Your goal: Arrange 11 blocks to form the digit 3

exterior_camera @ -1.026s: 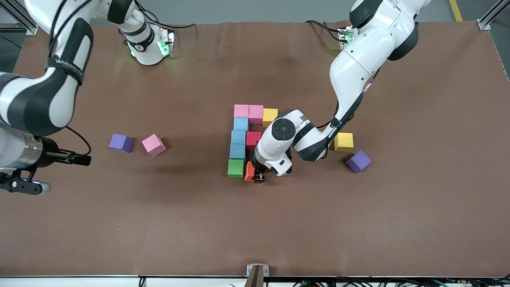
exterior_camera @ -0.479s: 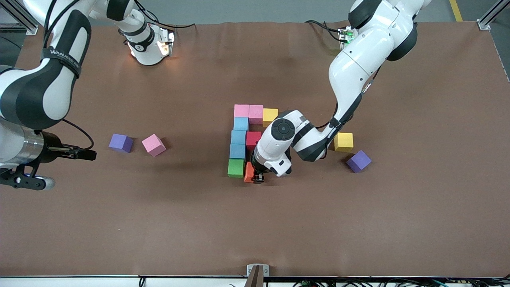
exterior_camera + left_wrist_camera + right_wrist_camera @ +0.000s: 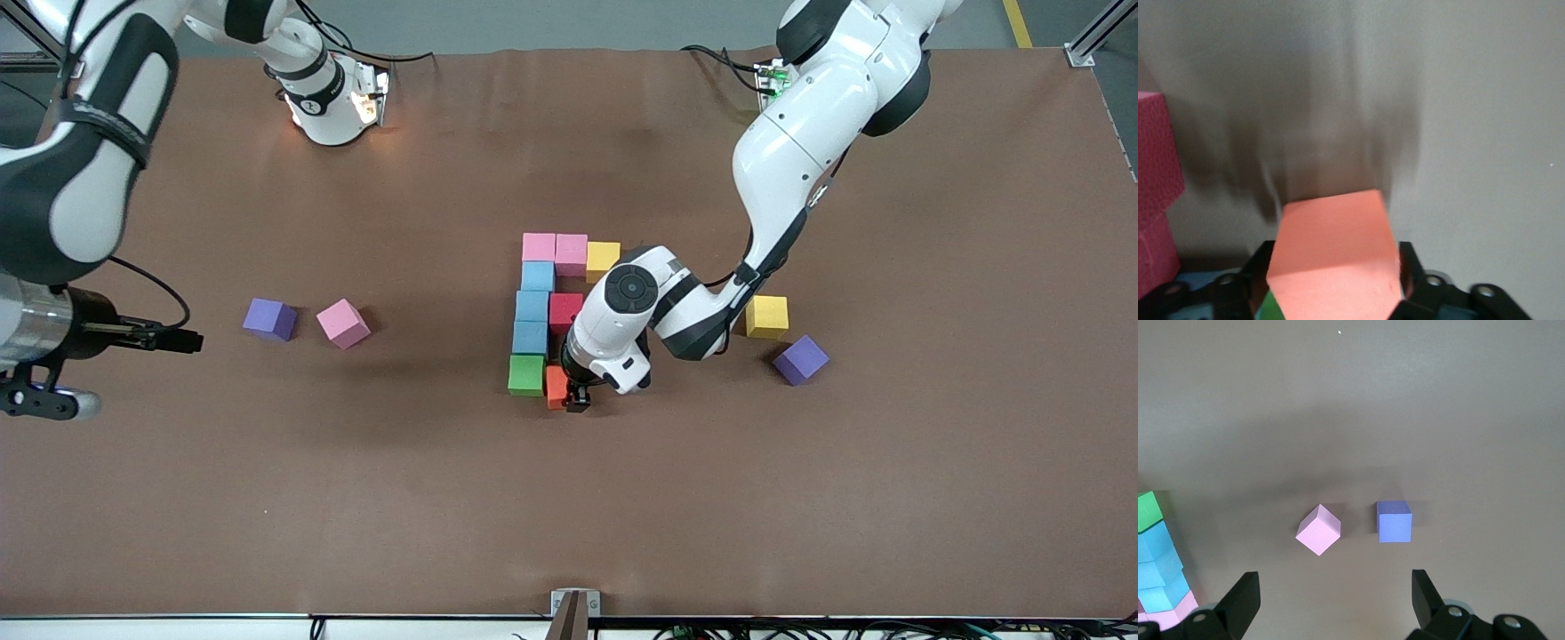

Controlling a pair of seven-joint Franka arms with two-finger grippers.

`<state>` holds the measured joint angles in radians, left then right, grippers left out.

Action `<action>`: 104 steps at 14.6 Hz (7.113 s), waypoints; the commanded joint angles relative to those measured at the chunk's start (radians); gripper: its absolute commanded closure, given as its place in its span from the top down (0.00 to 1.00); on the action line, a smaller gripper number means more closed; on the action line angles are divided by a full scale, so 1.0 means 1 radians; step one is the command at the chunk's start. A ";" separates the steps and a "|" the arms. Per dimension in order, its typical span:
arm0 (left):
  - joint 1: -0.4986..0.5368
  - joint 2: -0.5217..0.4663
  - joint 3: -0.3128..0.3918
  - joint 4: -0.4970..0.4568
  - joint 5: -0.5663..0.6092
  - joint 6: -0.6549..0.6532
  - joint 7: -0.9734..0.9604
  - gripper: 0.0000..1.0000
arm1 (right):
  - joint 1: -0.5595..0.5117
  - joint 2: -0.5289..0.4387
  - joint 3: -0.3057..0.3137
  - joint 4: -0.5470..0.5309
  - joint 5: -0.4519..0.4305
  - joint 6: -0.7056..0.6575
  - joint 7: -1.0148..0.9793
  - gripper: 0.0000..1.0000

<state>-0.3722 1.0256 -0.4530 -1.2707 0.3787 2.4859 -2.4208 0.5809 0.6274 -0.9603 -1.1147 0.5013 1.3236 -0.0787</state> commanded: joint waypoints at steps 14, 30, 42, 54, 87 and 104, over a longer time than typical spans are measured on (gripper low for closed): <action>-0.014 -0.061 0.011 0.007 -0.001 -0.113 0.043 1.00 | -0.441 -0.359 0.749 -0.194 -0.418 0.071 0.137 1.00; 0.399 -0.567 -0.093 -0.516 -0.037 -0.312 0.432 1.00 | -0.454 -0.482 0.756 -0.313 -0.466 0.098 0.131 1.00; 0.751 -0.654 -0.176 -0.829 -0.017 -0.118 1.134 1.00 | -0.452 -0.635 0.756 -0.447 -0.521 0.115 0.129 1.00; 0.794 -0.538 -0.171 -0.819 0.114 -0.013 1.137 1.00 | -0.446 -0.690 0.755 -0.444 -0.547 0.068 0.129 1.00; 0.050 -0.124 0.095 -0.108 -0.075 -0.136 -0.058 0.28 | -0.618 -0.686 0.951 -0.409 -0.491 0.040 0.077 1.00; -0.097 -0.039 0.192 -0.010 -0.106 -0.067 -0.126 0.28 | -0.613 -0.689 0.919 -0.407 -0.434 0.036 0.062 1.00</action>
<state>-0.4255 0.9224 -0.3030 -1.3311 0.2911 2.3584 -2.5416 -0.0163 -0.0439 -0.0501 -1.5076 0.0538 1.3538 -0.0039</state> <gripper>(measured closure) 0.423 0.000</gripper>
